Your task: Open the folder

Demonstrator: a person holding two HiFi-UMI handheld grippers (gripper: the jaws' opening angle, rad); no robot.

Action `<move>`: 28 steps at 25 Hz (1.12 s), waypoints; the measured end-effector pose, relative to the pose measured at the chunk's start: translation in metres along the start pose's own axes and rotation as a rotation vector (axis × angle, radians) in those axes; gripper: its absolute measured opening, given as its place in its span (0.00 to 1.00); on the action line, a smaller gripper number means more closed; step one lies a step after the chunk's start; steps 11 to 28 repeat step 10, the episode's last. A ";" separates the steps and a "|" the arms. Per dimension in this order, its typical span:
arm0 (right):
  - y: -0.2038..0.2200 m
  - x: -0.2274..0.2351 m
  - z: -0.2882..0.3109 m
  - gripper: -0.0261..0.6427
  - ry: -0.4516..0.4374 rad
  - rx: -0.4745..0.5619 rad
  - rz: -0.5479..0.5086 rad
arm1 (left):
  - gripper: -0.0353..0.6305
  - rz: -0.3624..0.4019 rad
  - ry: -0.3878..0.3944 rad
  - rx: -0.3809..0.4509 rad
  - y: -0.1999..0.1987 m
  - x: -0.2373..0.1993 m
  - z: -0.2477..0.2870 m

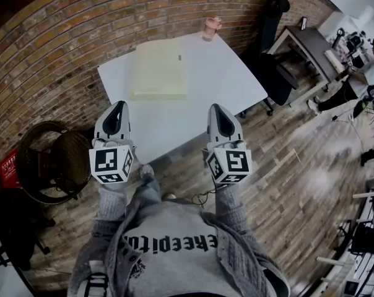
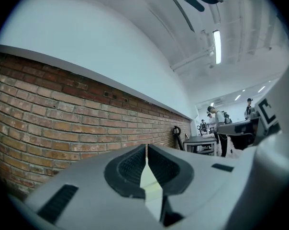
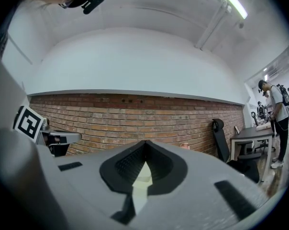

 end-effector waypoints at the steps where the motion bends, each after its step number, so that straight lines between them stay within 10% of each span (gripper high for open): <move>1: 0.000 0.000 0.000 0.04 -0.002 0.001 0.001 | 0.07 0.001 0.000 0.000 -0.001 0.000 0.000; 28: 0.002 -0.001 -0.001 0.04 -0.005 0.002 0.008 | 0.07 0.005 -0.006 -0.009 0.002 0.001 -0.002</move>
Point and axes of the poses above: the fingertips, and each gripper's own axes: z forward along the fingers, x to its right, y out of its underside, the point moved 4 cm from there along -z, backward along the fingers, and after that the axes turned 9 degrees about z, right-handed, at the moved point
